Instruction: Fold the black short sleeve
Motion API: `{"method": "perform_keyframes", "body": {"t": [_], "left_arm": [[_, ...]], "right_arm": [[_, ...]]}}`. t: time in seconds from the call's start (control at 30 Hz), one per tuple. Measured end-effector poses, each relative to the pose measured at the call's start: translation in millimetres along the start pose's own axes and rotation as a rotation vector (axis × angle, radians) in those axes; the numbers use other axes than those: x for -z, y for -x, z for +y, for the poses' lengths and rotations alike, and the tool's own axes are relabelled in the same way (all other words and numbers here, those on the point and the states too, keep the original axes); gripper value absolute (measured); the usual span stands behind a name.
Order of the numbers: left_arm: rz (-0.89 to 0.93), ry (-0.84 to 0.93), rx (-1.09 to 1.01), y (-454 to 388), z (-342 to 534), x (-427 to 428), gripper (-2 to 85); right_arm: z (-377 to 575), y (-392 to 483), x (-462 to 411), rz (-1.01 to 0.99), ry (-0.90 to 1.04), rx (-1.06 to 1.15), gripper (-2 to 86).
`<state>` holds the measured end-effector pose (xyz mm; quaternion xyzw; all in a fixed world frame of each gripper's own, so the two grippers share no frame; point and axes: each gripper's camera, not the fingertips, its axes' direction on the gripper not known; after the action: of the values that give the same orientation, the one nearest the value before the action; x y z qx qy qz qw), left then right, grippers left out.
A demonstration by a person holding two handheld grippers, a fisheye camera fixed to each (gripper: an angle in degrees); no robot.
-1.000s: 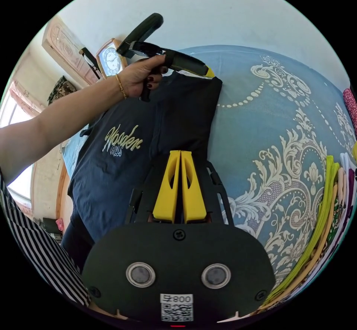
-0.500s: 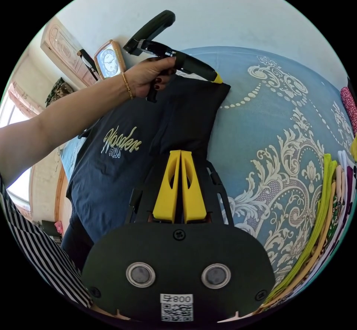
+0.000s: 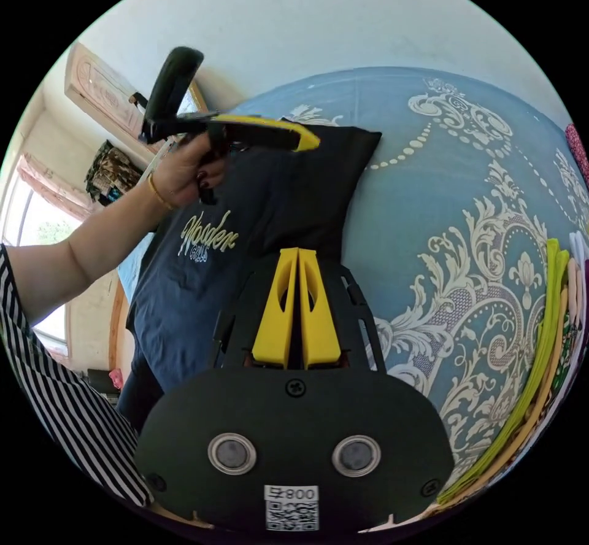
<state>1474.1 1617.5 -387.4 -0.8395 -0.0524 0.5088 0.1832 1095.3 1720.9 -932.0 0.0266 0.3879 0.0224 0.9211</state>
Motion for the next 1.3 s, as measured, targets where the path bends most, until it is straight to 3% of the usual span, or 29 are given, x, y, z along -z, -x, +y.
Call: {"method": "perform_keyframes", "body": {"t": [0.1, 0.33, 0.53, 0.7, 0.87, 1.07, 1.17, 1.3], "left_arm": [[-0.088, 0.128, -0.013, -11.4, 45.2, -0.5, 0.2], [-0.028, -0.003, 0.027, -25.0, 136.1, 78.8, 0.2], [-0.075, 0.038, 0.041, -31.3, 220.4, 119.6, 0.3], [-0.077, -0.110, 0.175, -28.0, 306.5, 198.6, 0.6], [-0.177, -0.264, 0.530, -17.5, 484.6, 322.2, 2.4], [-0.297, -0.440, 1.114, -13.2, 733.0, 447.4, 7.4], [-0.272, -0.533, 1.269, -7.2, 821.0, 480.0, 9.8], [-0.187, -0.647, 1.324, 10.4, 888.4, 507.2, 11.2]], "right_arm": [[-7.4, 10.6, -5.2, 0.006, 0.013, 0.005, 0.0], [-24.3, 40.5, -6.3, 0.044, -0.064, 0.004, 0.0], [-45.4, 61.2, -27.9, 0.042, -0.011, -0.048, 0.1], [-63.7, 86.1, -39.2, 0.018, -0.027, -0.048, 0.0], [-80.2, 119.4, -36.8, 0.023, -0.124, -0.024, 0.0], [-129.4, 184.3, -61.7, -0.200, -0.107, 0.091, 0.1], [-169.3, 235.9, -80.1, -0.225, -0.079, 0.185, 0.2], [-232.6, 317.9, -127.7, -0.344, 0.015, 0.369, 0.6]]}}
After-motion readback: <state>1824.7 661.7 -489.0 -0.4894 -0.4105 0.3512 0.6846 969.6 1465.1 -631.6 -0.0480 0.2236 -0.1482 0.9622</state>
